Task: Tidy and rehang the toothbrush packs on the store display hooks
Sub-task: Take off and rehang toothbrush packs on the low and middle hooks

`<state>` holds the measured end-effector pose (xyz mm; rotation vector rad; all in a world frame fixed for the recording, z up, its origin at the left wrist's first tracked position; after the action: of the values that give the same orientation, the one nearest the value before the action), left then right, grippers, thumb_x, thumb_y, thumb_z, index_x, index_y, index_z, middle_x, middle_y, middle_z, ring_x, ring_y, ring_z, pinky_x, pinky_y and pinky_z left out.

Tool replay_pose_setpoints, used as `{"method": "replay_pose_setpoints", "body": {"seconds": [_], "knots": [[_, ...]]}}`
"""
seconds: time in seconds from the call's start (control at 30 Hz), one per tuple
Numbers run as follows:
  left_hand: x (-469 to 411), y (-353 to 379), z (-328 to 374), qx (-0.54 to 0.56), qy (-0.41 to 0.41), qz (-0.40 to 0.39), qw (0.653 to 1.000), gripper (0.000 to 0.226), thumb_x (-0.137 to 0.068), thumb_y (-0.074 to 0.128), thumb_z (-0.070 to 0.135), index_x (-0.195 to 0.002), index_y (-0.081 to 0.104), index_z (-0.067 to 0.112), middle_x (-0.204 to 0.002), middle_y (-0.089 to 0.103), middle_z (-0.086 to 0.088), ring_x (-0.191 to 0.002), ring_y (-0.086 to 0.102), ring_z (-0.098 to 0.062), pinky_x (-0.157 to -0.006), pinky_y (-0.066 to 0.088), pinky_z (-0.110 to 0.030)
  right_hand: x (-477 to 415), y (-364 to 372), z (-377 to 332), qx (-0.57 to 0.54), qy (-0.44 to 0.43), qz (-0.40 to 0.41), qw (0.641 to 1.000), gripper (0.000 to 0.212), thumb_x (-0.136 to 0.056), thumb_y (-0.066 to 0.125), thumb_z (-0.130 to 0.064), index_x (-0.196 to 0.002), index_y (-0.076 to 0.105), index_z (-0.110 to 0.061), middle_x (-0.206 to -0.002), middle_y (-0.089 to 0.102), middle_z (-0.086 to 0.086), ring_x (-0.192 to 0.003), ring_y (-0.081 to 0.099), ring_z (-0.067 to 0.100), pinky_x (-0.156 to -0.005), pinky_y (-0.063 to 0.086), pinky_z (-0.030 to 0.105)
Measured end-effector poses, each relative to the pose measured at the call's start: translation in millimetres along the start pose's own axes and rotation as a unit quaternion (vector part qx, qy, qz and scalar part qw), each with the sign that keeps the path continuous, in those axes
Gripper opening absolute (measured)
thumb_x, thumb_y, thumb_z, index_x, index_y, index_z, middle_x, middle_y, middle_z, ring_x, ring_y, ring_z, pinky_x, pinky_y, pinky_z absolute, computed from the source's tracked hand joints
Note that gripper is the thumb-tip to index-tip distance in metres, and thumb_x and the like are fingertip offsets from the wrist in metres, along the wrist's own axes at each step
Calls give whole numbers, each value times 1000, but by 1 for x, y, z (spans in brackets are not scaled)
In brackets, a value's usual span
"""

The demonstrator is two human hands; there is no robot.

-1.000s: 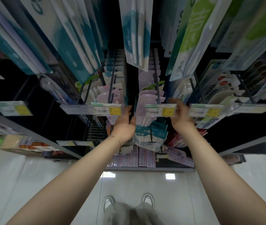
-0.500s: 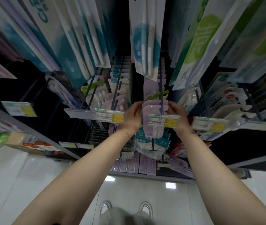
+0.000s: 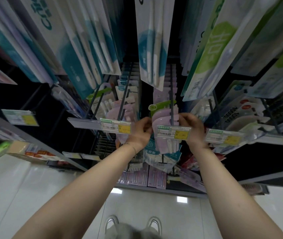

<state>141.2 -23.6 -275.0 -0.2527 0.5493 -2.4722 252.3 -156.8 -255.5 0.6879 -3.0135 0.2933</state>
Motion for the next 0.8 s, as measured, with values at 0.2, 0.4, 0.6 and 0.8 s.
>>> {"method": "replay_pose_setpoints", "body": {"seconds": [0.2, 0.4, 0.6, 0.8], "knots": [[-5, -3, -8, -24, -28, 3, 999, 12, -92, 54, 4, -100, 62, -1, -100, 69, -16, -89, 61, -23, -78, 48, -31, -1, 3, -2, -11, 4, -20, 1000, 13, -93, 57, -11, -90, 70, -10, -75, 67, -4, -58, 60, -3, -56, 48, 15], [-6, -7, -13, -68, -31, -15, 997, 8, -92, 48, 3, -91, 55, 4, -77, 59, -6, -79, 56, -25, -65, 41, -31, 2, 3, -5, -21, 0, -50, 999, 17, -94, 54, -8, -93, 70, -15, -72, 67, -8, -59, 61, -2, -55, 48, 15], [-11, -3, -17, -75, -37, -33, 996, 17, -90, 50, 6, -104, 58, 2, -101, 66, -23, -94, 62, -35, -85, 50, -49, 3, 3, -9, -43, 18, -38, 998, 15, -93, 56, -7, -100, 69, -14, -70, 66, -11, -56, 61, -6, -55, 48, 12], [-13, 1, -14, -32, -42, -42, 998, 19, -93, 57, 11, -110, 60, 3, -106, 68, -15, -92, 59, -18, -80, 49, -30, 5, 2, -12, -20, 12, -16, 1000, 15, -92, 58, -7, -99, 70, -14, -70, 64, -10, -52, 59, -9, -53, 48, 10]]}}
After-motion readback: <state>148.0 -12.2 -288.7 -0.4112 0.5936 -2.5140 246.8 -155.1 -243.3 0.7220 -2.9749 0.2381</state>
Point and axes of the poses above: each hand's wrist, its own x-axis away from the middle knuckle, its own y-axis out of the palm, z = x × y, the point moved 2 cm from there along -x, towards the middle knuckle
